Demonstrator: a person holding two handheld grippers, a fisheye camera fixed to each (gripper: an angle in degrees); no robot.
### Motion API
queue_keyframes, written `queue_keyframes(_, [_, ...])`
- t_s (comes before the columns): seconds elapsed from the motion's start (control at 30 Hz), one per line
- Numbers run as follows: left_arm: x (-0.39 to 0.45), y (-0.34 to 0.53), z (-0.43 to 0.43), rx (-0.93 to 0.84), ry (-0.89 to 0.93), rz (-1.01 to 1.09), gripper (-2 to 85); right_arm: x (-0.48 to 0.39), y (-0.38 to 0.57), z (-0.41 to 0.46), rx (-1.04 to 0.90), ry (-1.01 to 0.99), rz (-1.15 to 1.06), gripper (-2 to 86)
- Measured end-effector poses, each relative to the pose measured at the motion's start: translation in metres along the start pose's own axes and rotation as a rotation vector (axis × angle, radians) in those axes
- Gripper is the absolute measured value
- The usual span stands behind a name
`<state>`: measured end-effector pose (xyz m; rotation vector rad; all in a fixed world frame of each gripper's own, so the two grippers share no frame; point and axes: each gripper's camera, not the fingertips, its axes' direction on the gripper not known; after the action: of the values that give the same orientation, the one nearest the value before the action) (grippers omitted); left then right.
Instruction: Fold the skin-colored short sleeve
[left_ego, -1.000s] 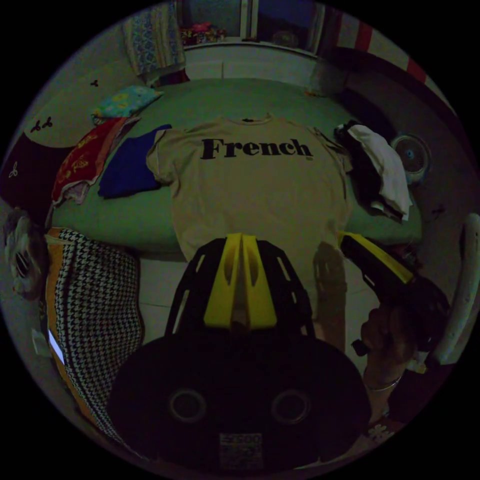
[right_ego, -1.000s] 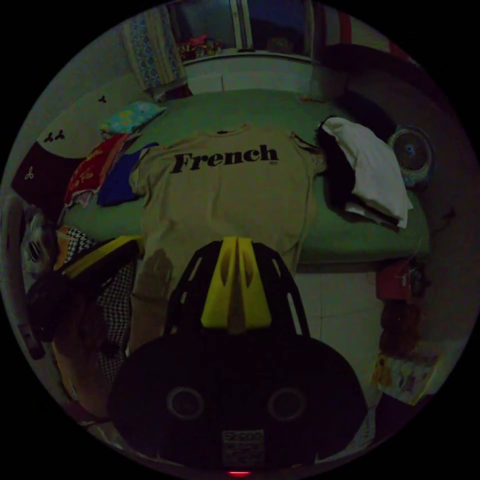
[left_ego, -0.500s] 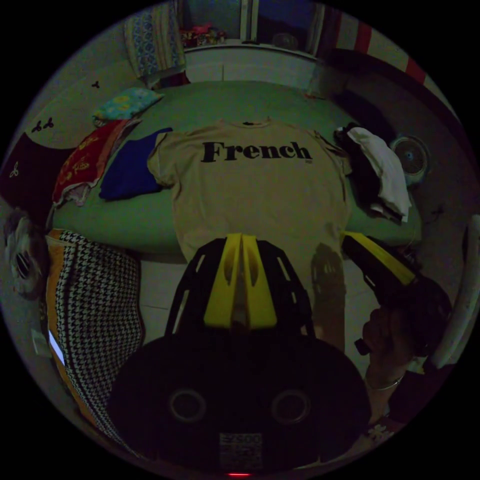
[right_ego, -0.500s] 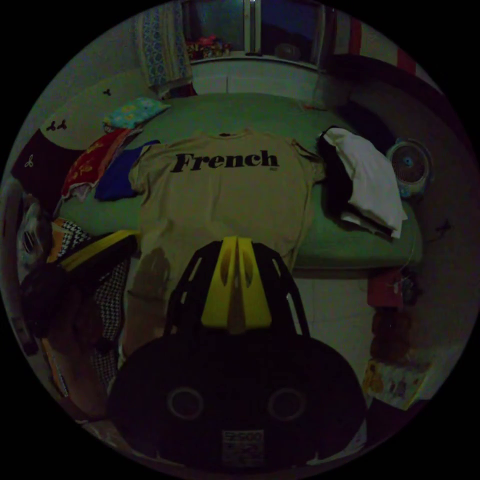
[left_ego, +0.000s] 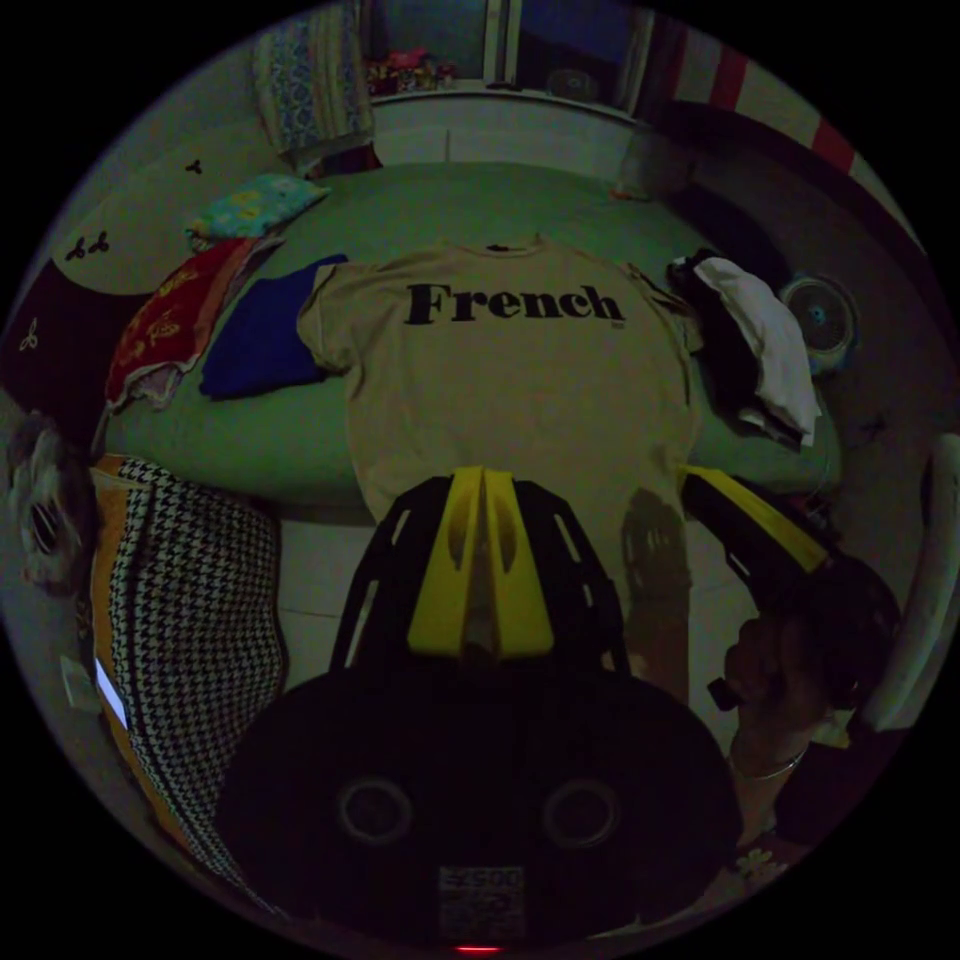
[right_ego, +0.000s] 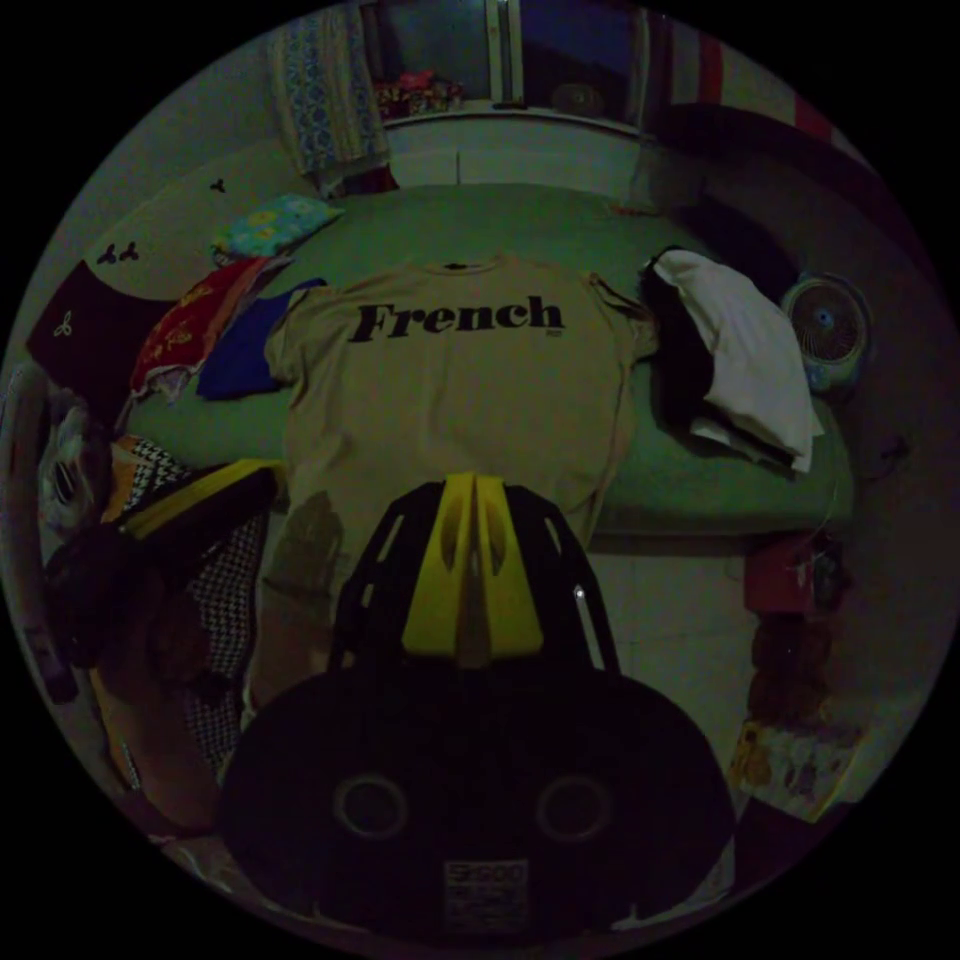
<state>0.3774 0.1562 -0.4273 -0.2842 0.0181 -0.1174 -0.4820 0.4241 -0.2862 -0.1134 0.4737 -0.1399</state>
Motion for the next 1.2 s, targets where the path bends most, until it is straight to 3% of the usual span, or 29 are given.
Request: queue_keyframes(1.2, [-0.086, -0.044, 0.1, -0.037, 0.013, -0.03, 0.4, -0.071, -0.135, 0.118, -0.019, -0.003, -0.022, -1.3])
